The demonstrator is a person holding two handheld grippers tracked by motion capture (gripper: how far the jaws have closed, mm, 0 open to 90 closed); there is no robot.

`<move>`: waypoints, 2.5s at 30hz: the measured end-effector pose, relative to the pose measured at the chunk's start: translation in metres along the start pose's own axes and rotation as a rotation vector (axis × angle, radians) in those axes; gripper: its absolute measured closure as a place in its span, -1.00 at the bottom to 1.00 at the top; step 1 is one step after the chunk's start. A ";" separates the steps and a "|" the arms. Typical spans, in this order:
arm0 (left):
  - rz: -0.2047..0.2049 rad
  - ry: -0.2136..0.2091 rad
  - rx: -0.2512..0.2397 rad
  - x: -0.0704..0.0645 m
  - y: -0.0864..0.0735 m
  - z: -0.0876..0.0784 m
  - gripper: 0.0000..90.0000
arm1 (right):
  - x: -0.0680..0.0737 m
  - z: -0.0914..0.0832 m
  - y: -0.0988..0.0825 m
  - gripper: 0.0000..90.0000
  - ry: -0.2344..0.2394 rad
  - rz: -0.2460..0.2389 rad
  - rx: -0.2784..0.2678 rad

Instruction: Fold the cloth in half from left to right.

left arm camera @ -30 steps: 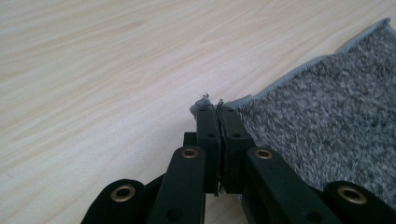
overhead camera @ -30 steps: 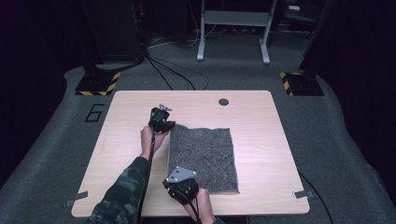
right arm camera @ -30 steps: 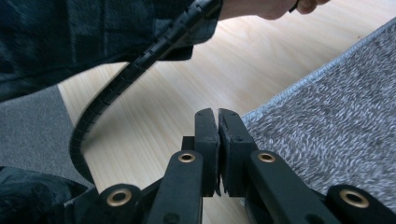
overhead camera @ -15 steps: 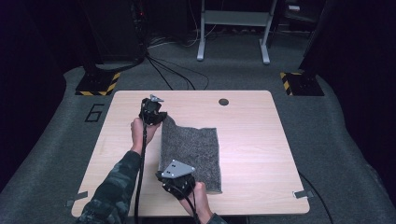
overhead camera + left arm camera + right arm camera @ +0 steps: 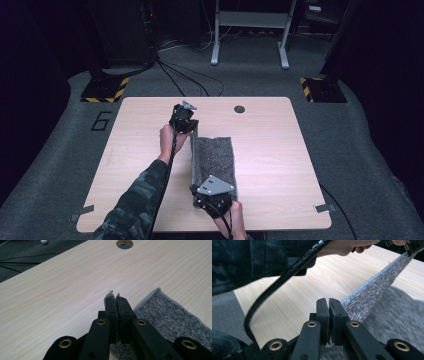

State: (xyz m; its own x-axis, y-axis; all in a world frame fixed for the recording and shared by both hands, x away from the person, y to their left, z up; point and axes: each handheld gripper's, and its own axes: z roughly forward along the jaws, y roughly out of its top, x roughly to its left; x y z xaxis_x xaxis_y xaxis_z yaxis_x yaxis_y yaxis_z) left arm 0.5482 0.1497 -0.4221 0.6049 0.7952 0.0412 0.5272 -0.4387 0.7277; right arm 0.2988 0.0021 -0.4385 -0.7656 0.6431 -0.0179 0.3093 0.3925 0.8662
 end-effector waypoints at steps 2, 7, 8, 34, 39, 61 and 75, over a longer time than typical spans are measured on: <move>0.003 -0.011 0.001 -0.005 0.001 0.006 0.95 | -0.004 -0.004 -0.006 0.94 -0.017 0.016 0.011; 0.017 -0.030 -0.001 -0.019 0.006 0.018 0.95 | -0.013 -0.012 -0.018 0.94 -0.045 0.033 0.031; 0.022 -0.033 0.003 -0.023 0.007 0.021 0.95 | -0.015 -0.013 -0.021 0.94 -0.050 0.038 0.034; 0.057 -0.076 0.079 -0.062 0.017 0.075 0.92 | -0.049 -0.029 -0.068 0.92 -0.135 0.136 0.111; 0.032 -0.083 0.100 -0.063 0.013 0.088 0.87 | -0.052 -0.025 -0.076 0.92 -0.147 0.133 0.155; -0.085 -0.082 0.097 -0.032 -0.014 0.060 -0.58 | -0.074 -0.042 -0.098 0.03 -0.290 0.225 0.293; -0.058 0.018 0.182 -0.014 -0.055 0.048 -0.58 | -0.087 -0.030 -0.107 -0.41 -0.299 0.264 0.300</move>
State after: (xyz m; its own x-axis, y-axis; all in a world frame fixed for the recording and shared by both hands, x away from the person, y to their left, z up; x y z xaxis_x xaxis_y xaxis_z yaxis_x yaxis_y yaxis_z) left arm 0.5398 0.1427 -0.4959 0.5606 0.8279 0.0157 0.6615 -0.4591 0.5931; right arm 0.3155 -0.1154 -0.5144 -0.4572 0.8893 0.0021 0.6530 0.3341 0.6797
